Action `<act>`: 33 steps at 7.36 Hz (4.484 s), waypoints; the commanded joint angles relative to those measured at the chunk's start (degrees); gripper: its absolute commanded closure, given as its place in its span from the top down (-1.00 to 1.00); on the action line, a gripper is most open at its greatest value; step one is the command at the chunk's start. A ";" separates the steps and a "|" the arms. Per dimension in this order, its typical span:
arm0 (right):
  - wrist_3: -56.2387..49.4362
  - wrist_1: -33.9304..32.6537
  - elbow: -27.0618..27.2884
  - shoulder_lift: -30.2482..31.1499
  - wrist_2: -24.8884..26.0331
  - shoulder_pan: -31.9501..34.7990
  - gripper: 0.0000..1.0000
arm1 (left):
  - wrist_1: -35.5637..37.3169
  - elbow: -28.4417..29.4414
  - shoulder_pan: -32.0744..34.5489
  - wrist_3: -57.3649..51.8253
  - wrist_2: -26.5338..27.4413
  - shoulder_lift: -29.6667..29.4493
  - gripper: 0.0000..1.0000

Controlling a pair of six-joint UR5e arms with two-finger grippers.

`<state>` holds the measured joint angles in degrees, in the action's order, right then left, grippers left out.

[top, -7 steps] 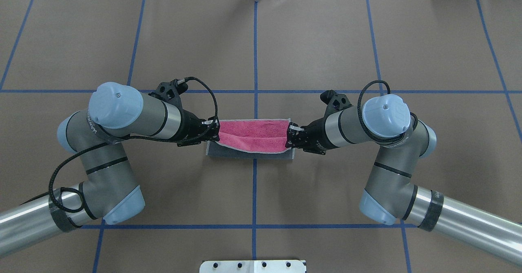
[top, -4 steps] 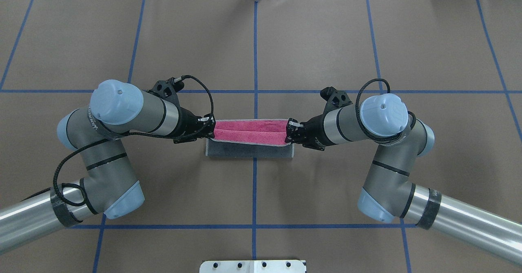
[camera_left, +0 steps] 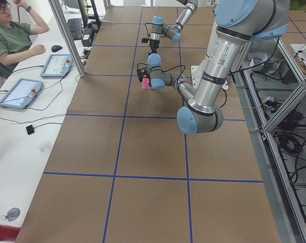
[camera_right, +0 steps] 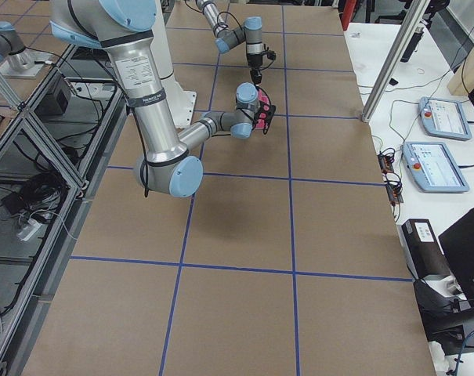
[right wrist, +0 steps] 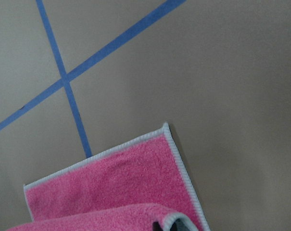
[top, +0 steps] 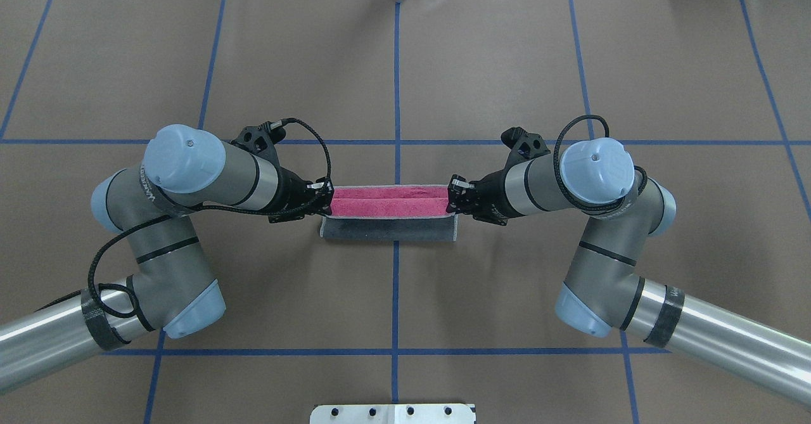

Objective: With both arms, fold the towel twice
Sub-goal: 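Lift both near corners and fold them over toward the far edge, then lay the folded edge down near the far edge with both grippers, then open the right gripper and withdraw it while the left gripper smooths the fold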

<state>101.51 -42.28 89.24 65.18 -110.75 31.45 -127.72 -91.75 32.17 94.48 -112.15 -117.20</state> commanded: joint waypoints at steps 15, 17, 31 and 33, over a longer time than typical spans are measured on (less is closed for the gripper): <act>0.17 0.00 -3.55 -3.04 0.63 0.63 -0.67 | -1.21 2.98 0.70 0.44 0.00 -1.46 -1.00; 0.17 0.00 -3.89 -3.13 0.71 0.63 -0.66 | -1.21 2.98 0.87 0.53 0.00 -1.37 -1.00; 0.70 -0.17 -4.86 -4.18 0.01 4.67 0.97 | -3.06 3.50 0.43 3.16 0.09 -2.94 0.98; 0.70 -0.17 -4.86 -3.83 -1.47 6.33 0.97 | -3.06 5.25 0.43 3.25 0.09 -4.26 0.98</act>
<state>102.24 -42.45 84.40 61.11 -111.23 36.66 -130.76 -87.52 32.61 97.69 -112.06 -120.65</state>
